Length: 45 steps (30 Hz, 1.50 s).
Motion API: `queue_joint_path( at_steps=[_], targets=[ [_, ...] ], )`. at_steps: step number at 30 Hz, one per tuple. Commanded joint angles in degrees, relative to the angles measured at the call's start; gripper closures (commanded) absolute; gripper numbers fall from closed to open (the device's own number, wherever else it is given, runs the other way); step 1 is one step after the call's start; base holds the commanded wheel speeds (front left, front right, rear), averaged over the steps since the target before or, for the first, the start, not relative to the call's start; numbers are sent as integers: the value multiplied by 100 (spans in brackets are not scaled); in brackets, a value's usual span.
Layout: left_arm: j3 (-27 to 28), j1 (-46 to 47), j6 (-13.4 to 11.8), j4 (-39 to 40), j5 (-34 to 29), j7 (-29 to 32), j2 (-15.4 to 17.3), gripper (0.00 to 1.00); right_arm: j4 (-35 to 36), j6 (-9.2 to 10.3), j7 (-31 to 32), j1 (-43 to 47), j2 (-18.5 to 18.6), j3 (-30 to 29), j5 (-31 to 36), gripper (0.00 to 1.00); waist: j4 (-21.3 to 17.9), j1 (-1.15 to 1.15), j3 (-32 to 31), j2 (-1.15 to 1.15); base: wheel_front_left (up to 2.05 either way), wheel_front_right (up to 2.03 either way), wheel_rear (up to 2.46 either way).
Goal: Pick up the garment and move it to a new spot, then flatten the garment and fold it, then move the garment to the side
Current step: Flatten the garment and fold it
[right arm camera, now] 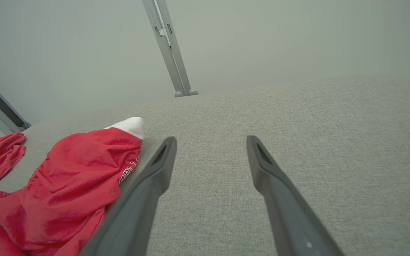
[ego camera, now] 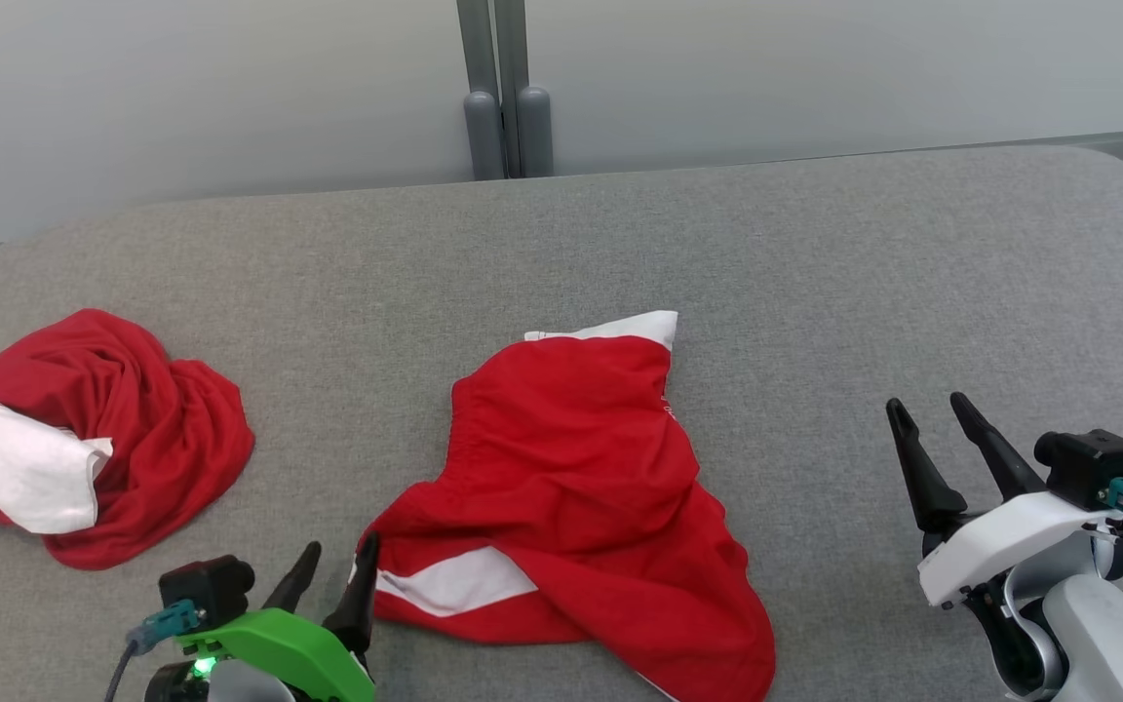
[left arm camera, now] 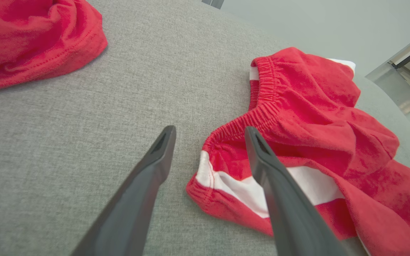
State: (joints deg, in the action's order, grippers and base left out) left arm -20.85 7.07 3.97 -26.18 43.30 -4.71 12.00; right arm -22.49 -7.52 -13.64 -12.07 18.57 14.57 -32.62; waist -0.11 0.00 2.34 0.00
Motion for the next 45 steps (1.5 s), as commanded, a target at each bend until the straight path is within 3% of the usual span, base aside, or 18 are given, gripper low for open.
queue_joint_path(
  at_steps=[1,4,11,18,23,29,34,40,41,42,43,45],
  targets=[
    [58,-83,-52,77,-11,-66,123,0,8,6,-10,27,13,15,-46,0,-2,0,-20,0,0,0,0],
    [216,-151,-145,323,-2,-190,271,0,31,6,-27,64,38,16,-54,0,-8,0,-47,0,0,0,0],
    [820,-421,-632,1330,-299,-779,796,0,93,6,-64,233,-13,50,-86,0,1,0,-58,0,0,0,0],
    [1066,-681,-936,1904,-427,-939,850,0,189,6,87,252,-52,330,-178,0,-17,0,-46,0,0,0,0],
    [1060,-790,-1055,2028,-468,-923,825,0,708,6,1116,403,285,1430,-899,0,-7,0,-32,0,0,0,0],
    [1029,-827,-1128,2039,-464,-890,804,0,1156,3,2344,616,728,2011,-1924,0,-3,0,-28,0,0,0,0],
    [971,-768,-1131,1992,-429,-854,767,0,1175,3,2719,647,653,2128,-2275,0,39,0,-14,0,0,0,0],
    [927,-680,-1110,1949,-408,-832,767,0,914,3,2851,527,537,2218,-2206,0,121,0,1,0,0,0,0],
    [928,-676,-1112,1949,-405,-832,772,0,904,3,2836,510,536,2228,-2196,49,131,0,5,0,0,0,0],
    [930,-673,-1115,1950,-399,-834,779,0,920,3,2785,476,540,2231,-2163,86,141,0,11,0,0,0,0],
    [932,-673,-1116,1952,-395,-835,784,0,930,3,2756,459,540,2229,-2155,100,147,0,15,0,0,0,0],
    [940,-680,-1123,1957,-388,-839,796,0,982,3,2647,442,551,2222,-2157,100,160,0,24,0,0,0,0]
  ],
)
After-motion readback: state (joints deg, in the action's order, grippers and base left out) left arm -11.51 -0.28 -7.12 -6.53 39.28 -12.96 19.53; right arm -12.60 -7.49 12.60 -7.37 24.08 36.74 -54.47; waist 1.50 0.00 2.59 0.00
